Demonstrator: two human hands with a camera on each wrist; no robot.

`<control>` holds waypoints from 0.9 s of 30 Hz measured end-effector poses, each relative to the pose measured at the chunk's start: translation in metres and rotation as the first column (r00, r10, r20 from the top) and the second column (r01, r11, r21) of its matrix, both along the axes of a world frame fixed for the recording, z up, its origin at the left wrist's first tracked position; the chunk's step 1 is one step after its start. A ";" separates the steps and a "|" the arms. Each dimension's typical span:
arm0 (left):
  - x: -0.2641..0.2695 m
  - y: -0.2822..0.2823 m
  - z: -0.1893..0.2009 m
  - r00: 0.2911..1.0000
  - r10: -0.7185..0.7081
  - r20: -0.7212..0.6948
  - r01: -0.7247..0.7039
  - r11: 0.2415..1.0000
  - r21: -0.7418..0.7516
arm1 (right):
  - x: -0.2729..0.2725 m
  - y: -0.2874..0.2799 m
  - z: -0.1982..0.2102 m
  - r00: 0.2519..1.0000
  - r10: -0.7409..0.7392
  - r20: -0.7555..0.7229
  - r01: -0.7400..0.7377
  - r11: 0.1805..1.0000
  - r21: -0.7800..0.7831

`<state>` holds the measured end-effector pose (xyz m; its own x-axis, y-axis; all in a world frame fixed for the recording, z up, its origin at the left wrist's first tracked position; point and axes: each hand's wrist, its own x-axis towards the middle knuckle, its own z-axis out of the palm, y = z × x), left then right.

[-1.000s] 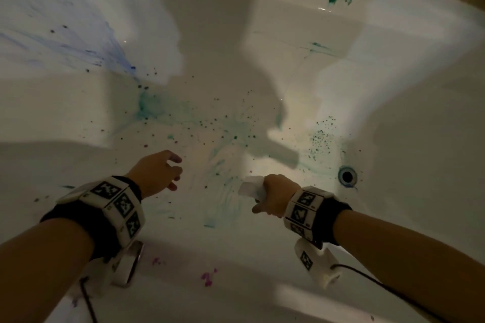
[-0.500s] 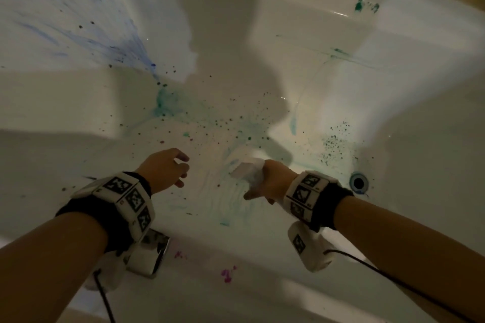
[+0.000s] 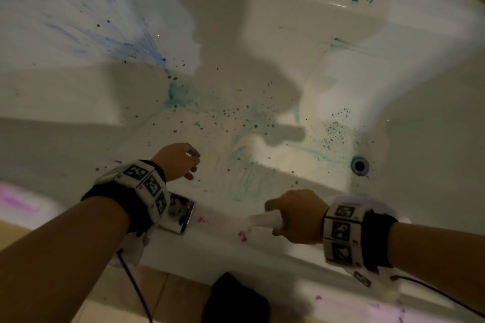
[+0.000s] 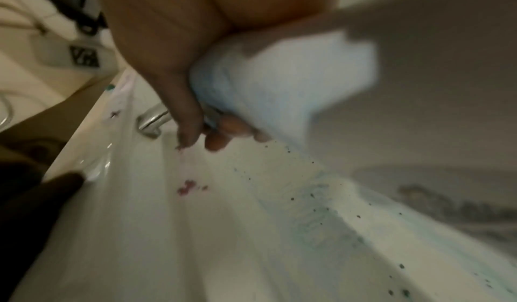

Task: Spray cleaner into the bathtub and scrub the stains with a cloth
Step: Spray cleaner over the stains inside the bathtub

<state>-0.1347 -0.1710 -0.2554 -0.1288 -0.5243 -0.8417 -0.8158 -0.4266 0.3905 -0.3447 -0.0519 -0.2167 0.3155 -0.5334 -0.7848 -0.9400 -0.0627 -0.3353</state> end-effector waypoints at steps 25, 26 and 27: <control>0.040 0.062 0.037 0.977 0.168 -0.128 -0.196 0.949 -0.247 | 0.034 0.020 0.010 0.905 -0.423 0.053 0.421 0.906 0.051; 0.043 0.061 0.036 0.979 0.162 -0.127 -0.190 0.949 -0.252 | 0.036 0.016 0.008 0.904 -0.423 0.059 0.421 0.906 0.033; 0.046 0.059 0.034 0.979 0.156 -0.130 -0.185 0.949 -0.257 | 0.039 0.011 0.006 0.903 -0.427 0.059 0.427 0.904 0.001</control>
<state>-0.0883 -0.1124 -0.2210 -0.0993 -0.7496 -0.6544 -0.6873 -0.4238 0.5898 -0.3060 -0.0411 -0.2109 0.0987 -0.6362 -0.7652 -0.8573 0.3361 -0.3900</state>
